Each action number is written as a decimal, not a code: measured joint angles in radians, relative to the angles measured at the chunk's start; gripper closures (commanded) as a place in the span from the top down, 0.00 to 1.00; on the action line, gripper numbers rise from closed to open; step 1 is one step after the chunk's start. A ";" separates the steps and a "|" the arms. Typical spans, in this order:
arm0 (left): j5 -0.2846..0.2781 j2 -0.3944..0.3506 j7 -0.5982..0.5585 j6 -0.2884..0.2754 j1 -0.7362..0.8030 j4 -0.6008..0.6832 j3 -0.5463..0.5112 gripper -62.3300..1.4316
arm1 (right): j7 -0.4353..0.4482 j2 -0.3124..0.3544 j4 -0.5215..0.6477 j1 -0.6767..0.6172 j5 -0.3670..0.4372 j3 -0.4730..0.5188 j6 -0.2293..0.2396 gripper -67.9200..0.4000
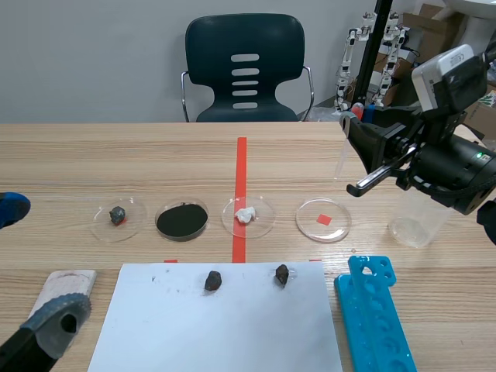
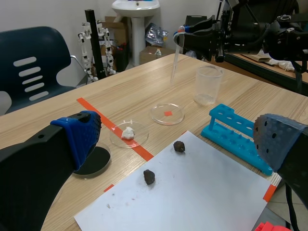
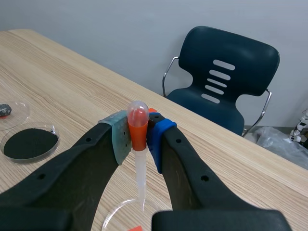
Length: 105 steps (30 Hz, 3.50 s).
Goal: Squeeze the dropper onto the mineral
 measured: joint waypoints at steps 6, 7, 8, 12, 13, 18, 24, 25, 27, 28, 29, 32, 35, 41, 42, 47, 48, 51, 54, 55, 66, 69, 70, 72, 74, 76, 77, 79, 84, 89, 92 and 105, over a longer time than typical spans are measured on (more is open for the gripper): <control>0.000 0.000 0.000 0.000 0.000 0.000 0.000 1.00 | 0.000 0.000 0.000 0.000 0.000 0.000 0.000 0.13; 0.000 0.000 0.000 0.000 0.000 0.000 0.000 1.00 | 0.000 0.000 0.000 0.000 0.000 0.000 0.000 0.13; 0.000 0.000 0.000 0.000 0.000 0.000 0.000 1.00 | 0.000 0.000 0.000 0.000 0.000 0.000 0.000 0.13; 0.000 0.000 0.000 0.000 0.000 0.000 0.000 1.00 | 0.000 0.000 0.000 0.000 0.000 0.000 0.000 0.13; 0.000 0.000 0.000 0.000 0.000 0.000 0.000 1.00 | 0.000 0.000 0.000 0.000 0.000 0.000 0.000 0.13; 0.000 0.000 0.000 0.000 0.000 0.000 0.000 1.00 | 0.000 0.000 0.000 0.000 0.000 0.000 0.000 0.13; 0.000 0.000 0.000 0.000 0.000 0.000 0.000 1.00 | 0.000 0.000 0.000 0.000 0.000 0.000 0.000 0.13; 0.000 0.000 0.000 0.000 0.000 0.000 0.000 1.00 | 0.000 -0.001 0.000 0.000 0.000 0.000 0.000 0.13; 0.000 0.000 0.000 0.000 0.000 0.000 0.000 1.00 | 0.000 -0.007 0.000 0.000 0.000 0.000 0.000 0.13; 0.000 0.000 0.000 0.000 0.000 0.000 0.000 1.00 | 0.000 -0.011 0.000 0.000 0.000 0.000 0.000 0.13; 0.000 0.000 0.000 0.000 0.000 0.000 0.000 1.00 | 0.000 -0.016 0.000 0.001 0.000 0.000 0.002 0.13; 0.000 0.000 0.000 0.000 0.000 0.000 0.000 1.00 | 0.000 -0.031 0.000 0.001 0.000 0.000 0.004 0.13; 0.000 0.000 0.000 0.000 0.000 0.000 0.000 1.00 | 0.000 -0.047 0.000 0.010 0.000 0.001 0.004 0.13; 0.000 0.000 0.000 0.000 0.000 0.000 0.000 1.00 | -0.048 -0.089 0.000 0.052 0.000 0.000 0.007 0.13; 0.000 0.000 0.000 0.000 0.000 0.000 0.000 1.00 | -0.059 -0.095 0.000 0.060 0.000 0.000 0.007 0.13; 0.000 0.000 0.000 0.000 0.000 0.000 0.000 1.00 | -0.088 -0.125 0.000 0.097 -0.004 -0.040 0.007 0.13; 0.000 0.000 0.000 0.000 0.000 0.000 0.000 1.00 | -0.093 -0.130 0.000 0.101 -0.004 -0.050 0.007 0.13; 0.000 0.000 0.000 0.000 0.000 0.000 0.000 1.00 | -0.106 -0.145 0.000 0.116 -0.004 -0.079 0.007 0.13; 0.000 0.000 0.000 0.000 0.000 0.000 0.000 1.00 | -0.117 -0.156 0.000 0.128 -0.006 -0.110 0.007 0.13; 0.000 0.000 0.000 0.000 0.000 0.000 0.000 1.00 | -0.119 -0.161 0.000 0.131 -0.016 -0.121 0.002 0.13; 0.000 0.000 0.000 0.000 0.000 0.000 0.000 1.00 | -0.128 -0.225 -0.013 0.137 -0.092 -0.177 -0.002 0.13; 0.000 0.000 0.000 0.000 0.000 0.000 0.000 1.00 | -0.127 -0.247 -0.045 0.137 -0.133 -0.177 -0.004 0.13; 0.000 0.000 0.000 0.000 0.000 0.000 0.000 1.00 | -0.128 -0.254 -0.056 0.137 -0.144 -0.177 -0.004 0.13; 0.000 0.000 0.000 0.000 0.000 0.000 0.000 1.00 | -0.128 -0.264 -0.084 0.137 -0.159 -0.177 -0.003 0.13; 0.000 0.000 0.000 0.000 0.000 0.000 0.000 1.00 | -0.127 -0.275 -0.110 0.137 -0.169 -0.177 -0.005 0.13; 0.000 0.000 0.000 0.000 0.000 0.000 0.000 1.00 | -0.121 -0.278 -0.133 0.137 -0.170 -0.177 -0.004 0.13; 0.000 0.000 0.000 0.000 0.000 0.000 0.000 1.00 | -0.114 -0.277 -0.141 0.137 -0.170 -0.177 -0.005 0.13; 0.000 0.000 0.000 0.000 0.000 0.000 0.000 1.00 | -0.105 -0.277 -0.148 0.137 -0.170 -0.177 -0.008 0.13; 0.000 0.000 0.000 0.000 0.000 0.000 0.000 1.00 | -0.100 -0.277 -0.149 0.155 -0.195 -0.177 -0.008 0.13; 0.000 0.000 0.000 0.000 0.000 0.000 0.000 1.00 | -0.082 -0.277 -0.150 0.172 -0.194 -0.177 -0.037 0.13; 0.000 0.000 0.000 0.000 0.000 0.000 0.000 1.00 | -0.077 -0.277 -0.158 0.175 -0.195 -0.177 -0.037 0.13; 0.000 0.000 0.000 0.000 0.000 0.000 0.000 1.00 | -0.048 -0.308 -0.209 0.175 -0.248 -0.177 -0.038 0.12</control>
